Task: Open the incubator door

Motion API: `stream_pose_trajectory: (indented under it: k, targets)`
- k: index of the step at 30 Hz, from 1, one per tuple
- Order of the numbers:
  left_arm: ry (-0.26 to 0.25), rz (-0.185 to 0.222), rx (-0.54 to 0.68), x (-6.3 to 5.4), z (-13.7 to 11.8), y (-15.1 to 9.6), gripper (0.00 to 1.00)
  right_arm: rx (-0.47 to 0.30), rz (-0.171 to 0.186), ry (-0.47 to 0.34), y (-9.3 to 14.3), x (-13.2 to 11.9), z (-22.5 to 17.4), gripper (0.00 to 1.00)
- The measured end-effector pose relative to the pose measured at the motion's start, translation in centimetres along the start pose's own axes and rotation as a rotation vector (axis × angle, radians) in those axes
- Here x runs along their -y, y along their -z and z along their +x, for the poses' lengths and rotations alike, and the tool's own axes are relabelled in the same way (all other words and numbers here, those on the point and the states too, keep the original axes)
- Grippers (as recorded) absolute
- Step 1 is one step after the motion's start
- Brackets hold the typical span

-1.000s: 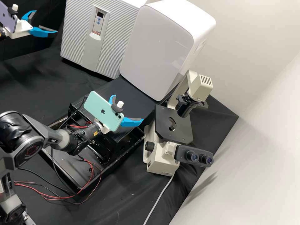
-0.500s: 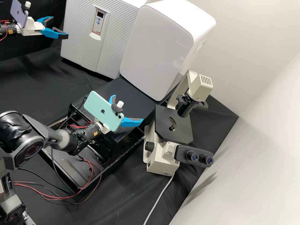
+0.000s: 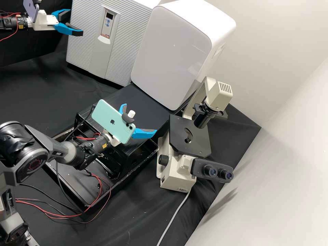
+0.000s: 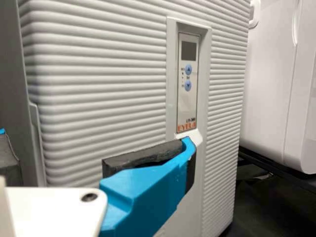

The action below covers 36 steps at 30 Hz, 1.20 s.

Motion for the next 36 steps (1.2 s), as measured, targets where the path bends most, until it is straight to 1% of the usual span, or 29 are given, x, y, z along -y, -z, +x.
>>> stream_pose_trajectory:
  k: [1,6,12,16,18,20,29,32,34,36]
  targets:
    - [0.002,0.009,0.008,-0.3,0.2,0.2,1.0,0.0,0.0,0.0,0.0,0.0,0.0,1.0]
    - [0.024,0.011,0.037,0.1,1.1,0.8,1.0,0.0,0.0,0.0,0.0,0.0,0.0,1.0]
    - [0.025,-0.052,0.037,0.8,2.0,1.6,1.0,0.0,0.0,0.0,0.0,0.0,0.0,1.0]
    - [0.038,-0.074,0.022,1.4,2.4,2.0,1.0,0.0,0.0,0.0,0.0,0.0,0.0,1.0]
    - [0.062,-0.067,0.014,1.7,2.5,2.0,1.0,0.0,0.0,0.0,0.0,0.0,0.0,1.0]
    - [0.07,-0.061,0.015,1.8,2.5,1.9,1.0,0.0,0.0,0.0,0.0,0.0,0.0,1.0]
    - [0.076,-0.056,0.02,1.9,2.6,1.8,1.0,0.0,0.0,0.0,0.0,0.0,0.0,1.0]
    - [0.075,-0.042,0.024,1.6,2.7,1.8,1.0,0.0,0.0,0.0,0.0,0.0,0.0,1.0]
    - [0.077,-0.042,0.019,1.4,2.8,1.8,1.0,0.0,0.0,0.0,0.0,0.0,0.0,1.0]
    - [0.068,-0.038,0.019,0.9,3.0,1.8,1.0,0.0,0.0,0.0,0.0,0.0,0.0,1.0]
